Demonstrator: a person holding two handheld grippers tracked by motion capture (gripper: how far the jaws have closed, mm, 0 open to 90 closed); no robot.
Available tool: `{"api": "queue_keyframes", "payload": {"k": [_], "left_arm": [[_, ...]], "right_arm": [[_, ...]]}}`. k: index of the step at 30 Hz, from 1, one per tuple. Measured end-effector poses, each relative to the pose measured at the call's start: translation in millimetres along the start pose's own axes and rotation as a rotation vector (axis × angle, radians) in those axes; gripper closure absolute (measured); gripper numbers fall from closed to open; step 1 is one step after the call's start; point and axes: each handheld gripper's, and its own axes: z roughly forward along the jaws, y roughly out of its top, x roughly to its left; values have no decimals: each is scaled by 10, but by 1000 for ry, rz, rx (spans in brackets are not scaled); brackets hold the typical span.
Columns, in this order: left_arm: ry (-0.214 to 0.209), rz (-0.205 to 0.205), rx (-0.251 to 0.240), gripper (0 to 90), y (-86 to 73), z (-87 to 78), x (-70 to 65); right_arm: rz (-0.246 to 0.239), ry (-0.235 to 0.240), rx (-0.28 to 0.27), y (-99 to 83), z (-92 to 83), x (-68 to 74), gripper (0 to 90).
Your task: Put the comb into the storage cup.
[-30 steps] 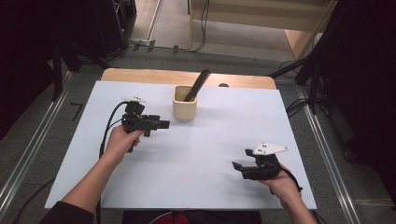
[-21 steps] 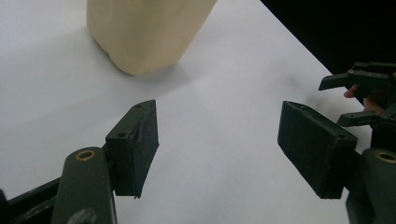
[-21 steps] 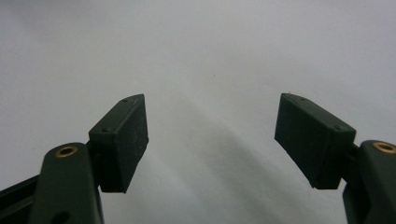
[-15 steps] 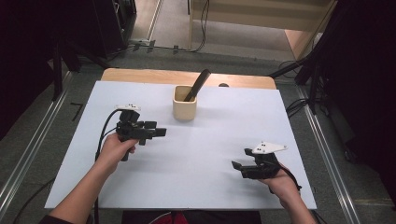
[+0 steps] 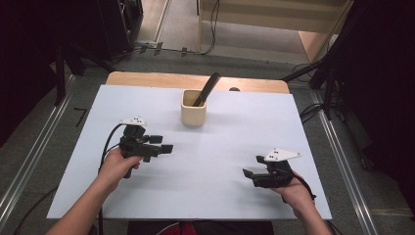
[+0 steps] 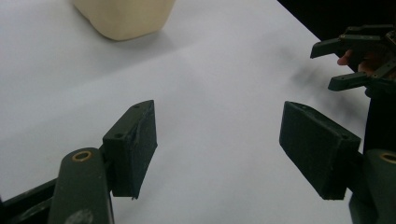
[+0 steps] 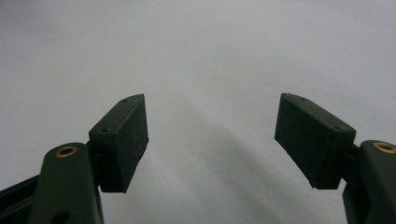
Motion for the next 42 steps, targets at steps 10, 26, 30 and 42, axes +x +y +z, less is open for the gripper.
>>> {"api": "queue_keyframes", "payload": {"k": [10, 26, 30, 42], "left_arm": [[11, 5, 18, 288, -104, -25, -35], [16, 39, 54, 288, -278, -122, -129], [15, 59, 55, 288, -315, -168, -155], [65, 79, 74, 287, -433, -289, -141]], "right_arm": [[-3, 9, 19, -7, 18, 7, 240], [-5, 7, 17, -13, 17, 0, 240], [-3, 8, 18, -14, 21, -6, 240], [2, 9, 19, -21, 16, -28, 240]]}}
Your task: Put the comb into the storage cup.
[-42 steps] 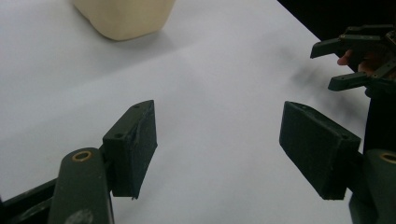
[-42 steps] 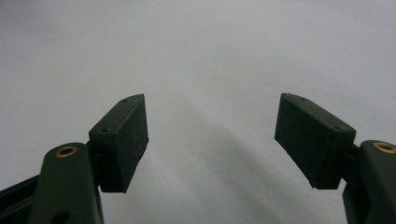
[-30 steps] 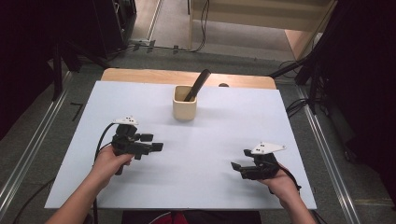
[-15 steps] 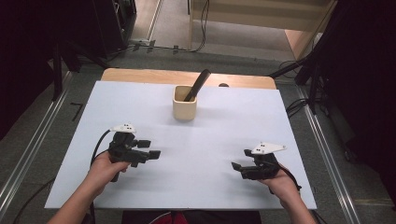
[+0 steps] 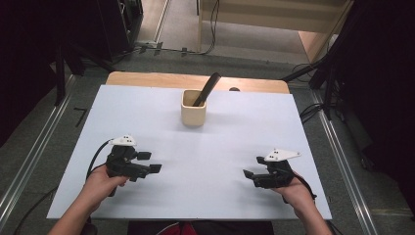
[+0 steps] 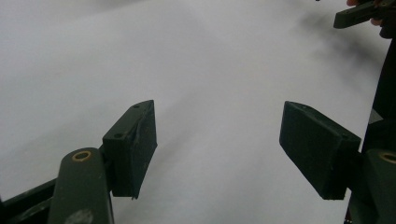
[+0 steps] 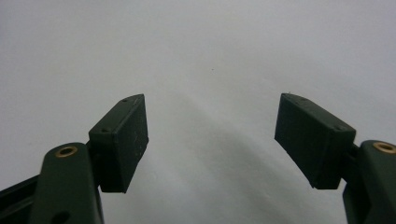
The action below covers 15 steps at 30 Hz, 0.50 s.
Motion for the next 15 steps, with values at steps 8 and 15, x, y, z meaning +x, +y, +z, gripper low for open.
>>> {"api": "queue_keyframes", "payload": {"k": [8, 15], "left_arm": [[38, 0, -3, 261, -90, -106, 26], [75, 0, -5, 260, -139, -156, 47]], "right_arm": [[-1, -6, 0, 1, -4, -6, 240], [2, -4, -2, 1, -9, -23, 240]]}}
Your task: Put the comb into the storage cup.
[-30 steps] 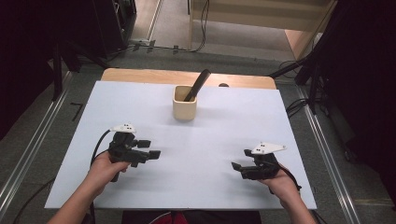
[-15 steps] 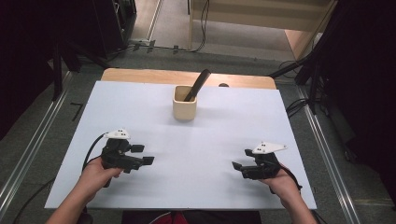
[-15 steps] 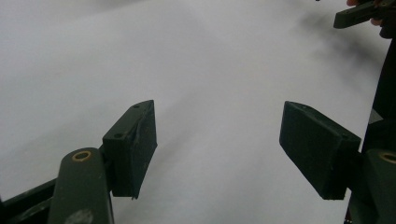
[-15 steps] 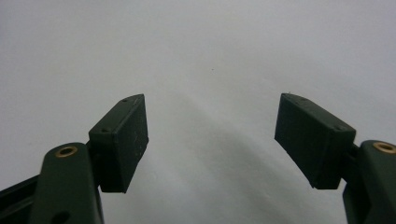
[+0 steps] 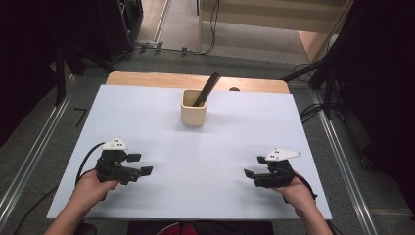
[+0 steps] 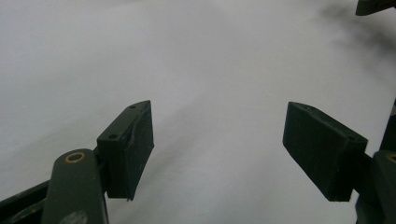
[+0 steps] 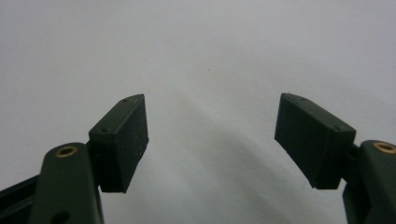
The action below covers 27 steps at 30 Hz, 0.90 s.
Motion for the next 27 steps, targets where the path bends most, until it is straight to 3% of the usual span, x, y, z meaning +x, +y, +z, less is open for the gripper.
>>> {"api": "queue_keyframes", "payload": {"k": [27], "left_arm": [[1, 11, 20, 260, 0, 23, 29]], "right_arm": [[-11, 7, 8, 5, 16, 15, 240]]}}
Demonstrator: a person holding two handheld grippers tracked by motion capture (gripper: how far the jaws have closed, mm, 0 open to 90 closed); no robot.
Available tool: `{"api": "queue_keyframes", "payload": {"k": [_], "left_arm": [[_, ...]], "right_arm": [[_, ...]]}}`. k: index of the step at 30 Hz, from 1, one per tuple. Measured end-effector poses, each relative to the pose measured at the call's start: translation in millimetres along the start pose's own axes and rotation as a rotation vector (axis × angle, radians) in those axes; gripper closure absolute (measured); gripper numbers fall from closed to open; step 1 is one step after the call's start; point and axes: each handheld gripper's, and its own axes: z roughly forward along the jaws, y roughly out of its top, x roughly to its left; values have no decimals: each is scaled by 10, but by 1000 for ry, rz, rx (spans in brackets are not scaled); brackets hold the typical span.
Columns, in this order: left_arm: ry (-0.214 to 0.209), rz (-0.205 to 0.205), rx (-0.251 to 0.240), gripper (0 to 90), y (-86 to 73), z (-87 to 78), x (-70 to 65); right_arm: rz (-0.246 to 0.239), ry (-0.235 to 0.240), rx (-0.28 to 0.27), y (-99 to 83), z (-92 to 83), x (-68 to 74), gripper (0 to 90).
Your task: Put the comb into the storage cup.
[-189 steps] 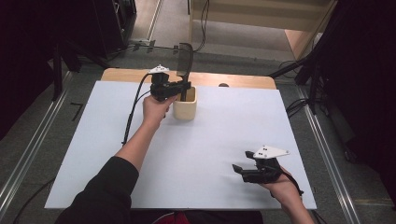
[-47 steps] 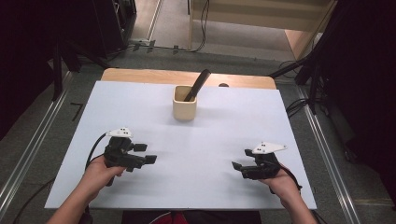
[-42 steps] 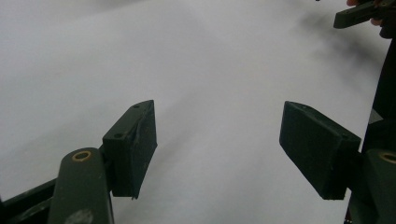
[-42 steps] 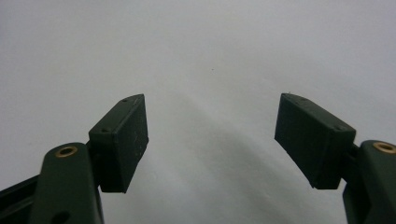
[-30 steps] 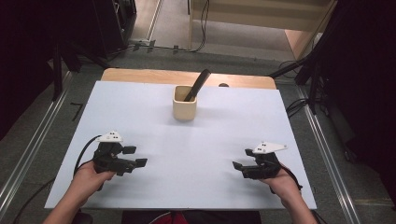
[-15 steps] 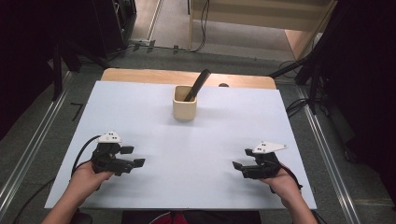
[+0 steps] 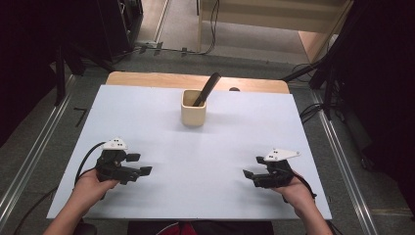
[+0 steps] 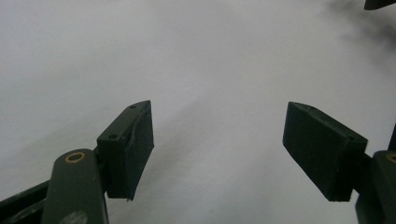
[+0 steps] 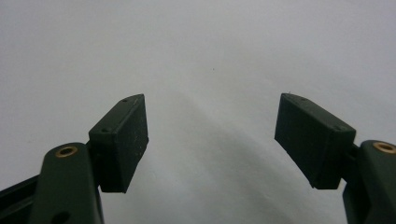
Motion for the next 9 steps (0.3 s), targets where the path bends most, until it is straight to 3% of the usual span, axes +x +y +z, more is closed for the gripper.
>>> {"api": "queue_keyframes", "payload": {"k": [9], "left_arm": [[10, 9, 5, 260, -6, 5, 7]], "right_arm": [[-8, 15, 6, -2, 10, 4, 240]]}}
